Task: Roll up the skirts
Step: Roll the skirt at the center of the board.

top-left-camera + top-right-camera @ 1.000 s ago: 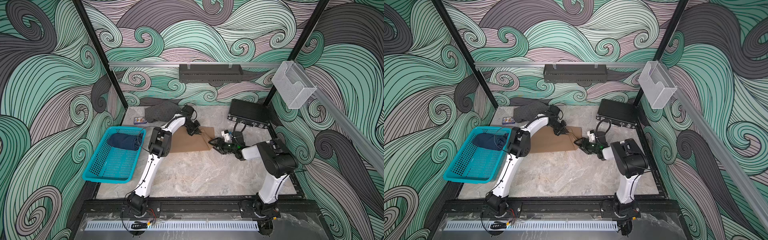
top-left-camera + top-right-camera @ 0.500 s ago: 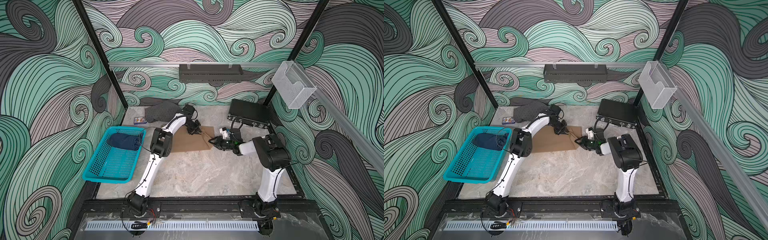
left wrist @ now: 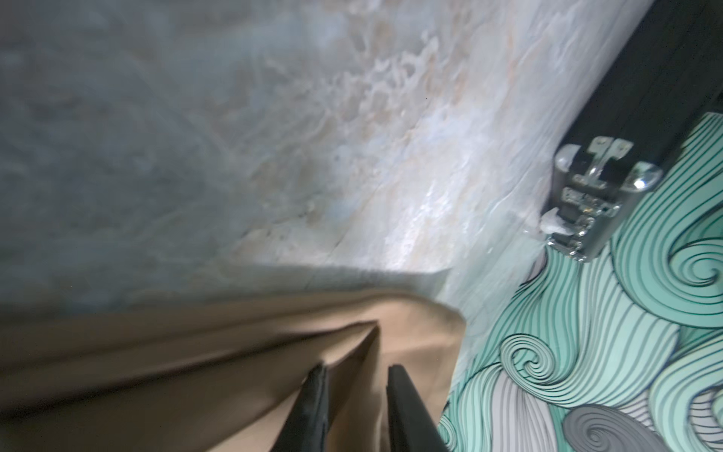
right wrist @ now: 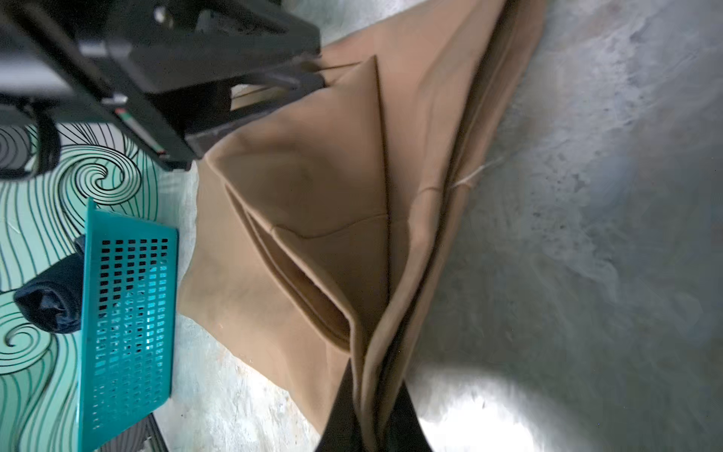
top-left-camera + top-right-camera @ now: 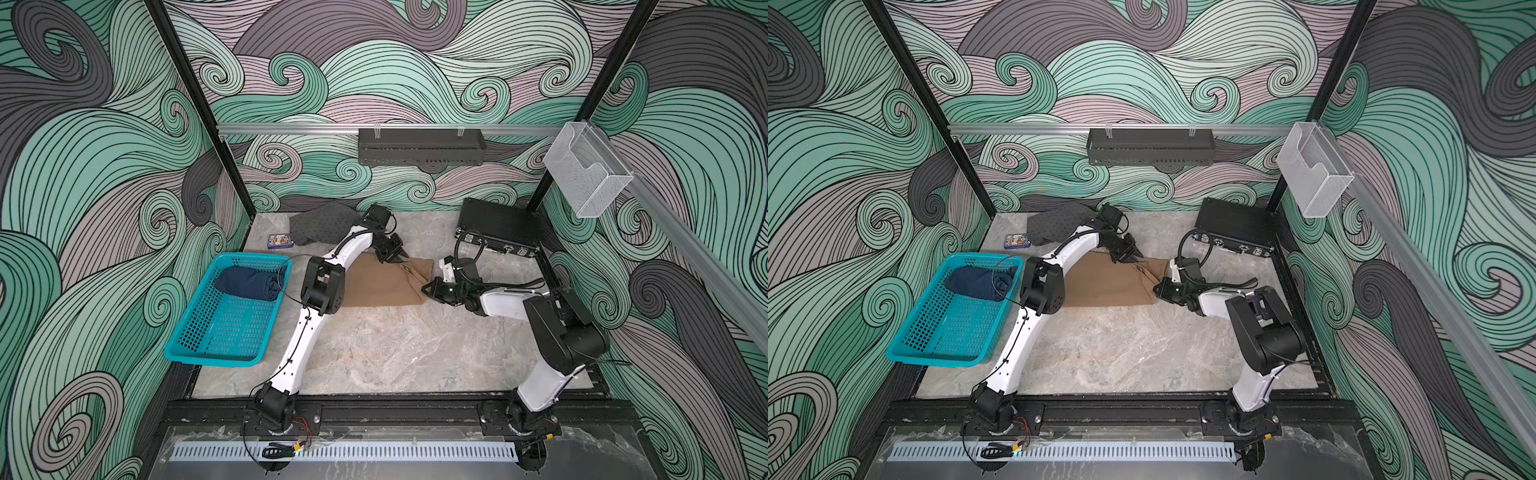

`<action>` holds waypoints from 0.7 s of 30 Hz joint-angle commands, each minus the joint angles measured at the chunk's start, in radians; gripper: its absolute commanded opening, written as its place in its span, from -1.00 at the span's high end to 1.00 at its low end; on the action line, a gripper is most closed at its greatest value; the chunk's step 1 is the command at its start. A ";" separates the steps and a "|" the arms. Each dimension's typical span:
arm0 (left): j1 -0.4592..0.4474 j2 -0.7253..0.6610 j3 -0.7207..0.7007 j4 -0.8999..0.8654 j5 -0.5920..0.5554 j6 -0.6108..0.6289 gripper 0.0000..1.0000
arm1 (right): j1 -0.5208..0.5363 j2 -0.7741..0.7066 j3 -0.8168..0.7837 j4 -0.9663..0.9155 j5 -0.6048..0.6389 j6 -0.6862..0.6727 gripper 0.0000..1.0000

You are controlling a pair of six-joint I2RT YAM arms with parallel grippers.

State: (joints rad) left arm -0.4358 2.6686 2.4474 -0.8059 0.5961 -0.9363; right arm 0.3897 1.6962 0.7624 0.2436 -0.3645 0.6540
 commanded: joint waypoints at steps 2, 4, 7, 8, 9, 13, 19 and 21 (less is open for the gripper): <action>-0.015 -0.029 0.025 0.062 0.044 -0.072 0.15 | 0.006 -0.046 -0.034 -0.098 0.137 0.002 0.85; -0.015 -0.056 0.024 0.011 0.024 -0.038 0.02 | 0.009 -0.087 -0.054 -0.111 0.183 0.003 0.83; 0.009 -0.124 -0.028 -0.088 -0.010 0.023 -0.21 | 0.022 -0.177 -0.078 -0.167 0.302 -0.015 0.80; 0.019 -0.157 -0.076 -0.105 -0.016 0.023 -0.25 | 0.031 -0.209 -0.086 -0.177 0.342 -0.026 0.78; 0.028 -0.192 -0.130 -0.099 -0.019 0.025 -0.28 | 0.039 -0.232 -0.086 -0.194 0.380 -0.034 0.76; 0.048 -0.379 -0.426 -0.023 -0.056 0.020 -0.31 | 0.112 -0.277 -0.017 -0.355 0.568 -0.103 0.76; 0.084 -0.623 -0.930 0.256 -0.044 -0.099 -0.20 | 0.268 -0.182 0.142 -0.596 0.861 -0.158 0.79; 0.100 -0.629 -0.968 0.262 -0.011 -0.089 -0.16 | 0.334 -0.120 0.216 -0.676 0.938 -0.194 0.79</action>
State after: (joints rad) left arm -0.3515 2.0449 1.5303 -0.6521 0.5602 -0.9905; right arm 0.6640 1.5173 0.9089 -0.2687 0.3702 0.5243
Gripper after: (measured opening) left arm 0.586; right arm 0.111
